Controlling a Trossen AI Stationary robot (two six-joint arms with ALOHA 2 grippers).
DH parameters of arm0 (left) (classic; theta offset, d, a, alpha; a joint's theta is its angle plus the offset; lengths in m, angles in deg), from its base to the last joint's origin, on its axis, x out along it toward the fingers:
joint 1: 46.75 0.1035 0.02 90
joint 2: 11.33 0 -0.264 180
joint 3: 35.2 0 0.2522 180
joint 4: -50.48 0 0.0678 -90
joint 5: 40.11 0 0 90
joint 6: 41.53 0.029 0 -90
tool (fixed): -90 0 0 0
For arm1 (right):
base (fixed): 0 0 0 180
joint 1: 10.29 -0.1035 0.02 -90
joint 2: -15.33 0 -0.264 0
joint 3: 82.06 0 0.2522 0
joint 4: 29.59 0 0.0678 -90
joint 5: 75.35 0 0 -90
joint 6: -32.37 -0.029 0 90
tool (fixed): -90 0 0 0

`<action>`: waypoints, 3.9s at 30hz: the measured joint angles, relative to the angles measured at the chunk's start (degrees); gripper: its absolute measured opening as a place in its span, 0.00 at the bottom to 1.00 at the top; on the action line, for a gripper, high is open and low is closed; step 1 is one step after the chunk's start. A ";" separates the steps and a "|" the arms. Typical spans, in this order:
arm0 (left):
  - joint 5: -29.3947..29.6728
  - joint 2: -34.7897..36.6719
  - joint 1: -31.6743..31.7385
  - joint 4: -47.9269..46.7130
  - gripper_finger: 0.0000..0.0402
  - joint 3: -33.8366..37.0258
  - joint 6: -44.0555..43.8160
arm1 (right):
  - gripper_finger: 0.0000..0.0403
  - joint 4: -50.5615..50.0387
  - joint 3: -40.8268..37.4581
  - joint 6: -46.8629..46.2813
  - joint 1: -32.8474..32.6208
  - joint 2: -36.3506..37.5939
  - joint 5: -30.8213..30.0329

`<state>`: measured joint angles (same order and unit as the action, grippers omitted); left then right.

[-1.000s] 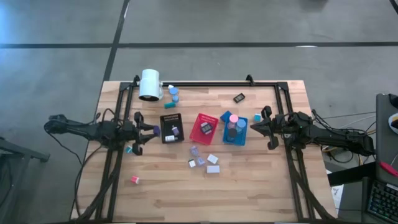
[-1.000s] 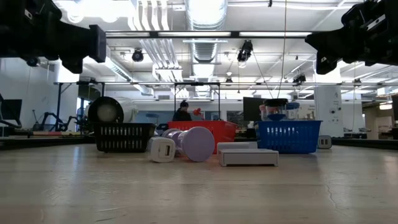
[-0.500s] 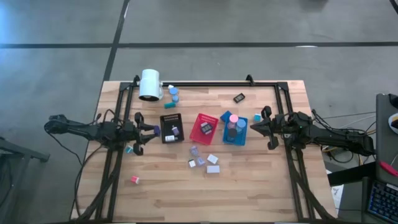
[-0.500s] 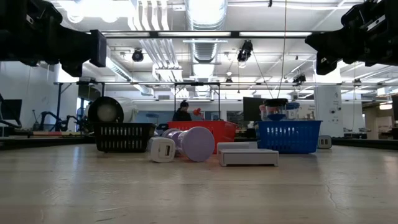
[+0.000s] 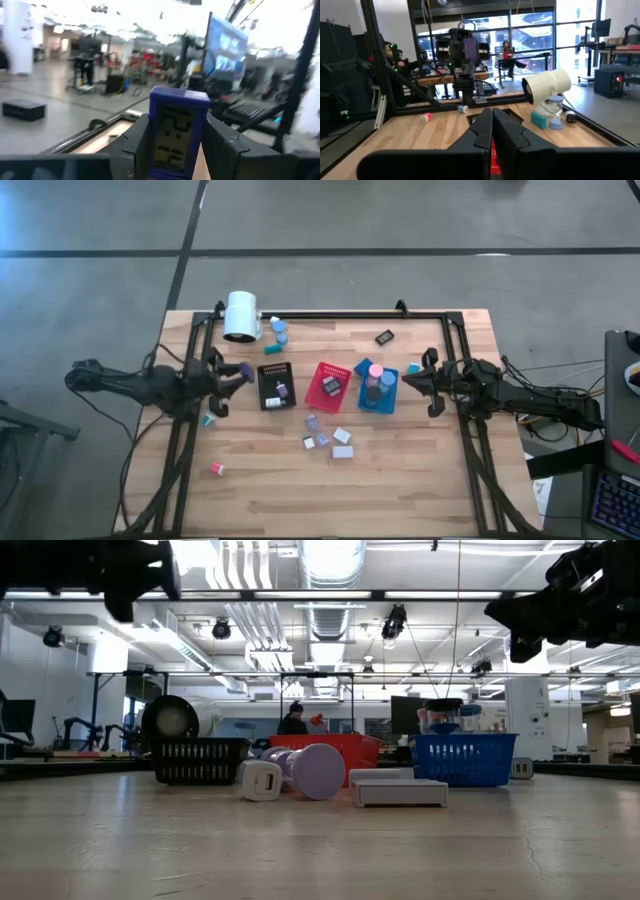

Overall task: Pick & Place Office items
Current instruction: Put the bottom blue digital clock into the red bin, then put the white charger adapter into the black bin

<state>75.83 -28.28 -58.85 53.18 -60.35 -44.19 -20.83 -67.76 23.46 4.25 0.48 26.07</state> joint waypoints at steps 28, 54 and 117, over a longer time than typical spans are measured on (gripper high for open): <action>-12.81 -80.49 12.48 -27.73 0.35 -53.43 2.91 | 0.02 0.00 0.00 1.33 -0.02 0.02 -0.01; -16.32 -93.25 14.03 -27.67 0.35 -54.98 3.97 | 0.02 -1.29 0.00 1.51 0.00 0.09 0.06; -15.20 -2.69 12.83 -6.01 0.01 3.77 -1.05 | 0.02 0.51 0.00 1.81 -0.02 0.09 -0.03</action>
<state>60.63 -30.97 -46.02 47.17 -56.58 -45.24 -20.33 -67.76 25.27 4.23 0.56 26.05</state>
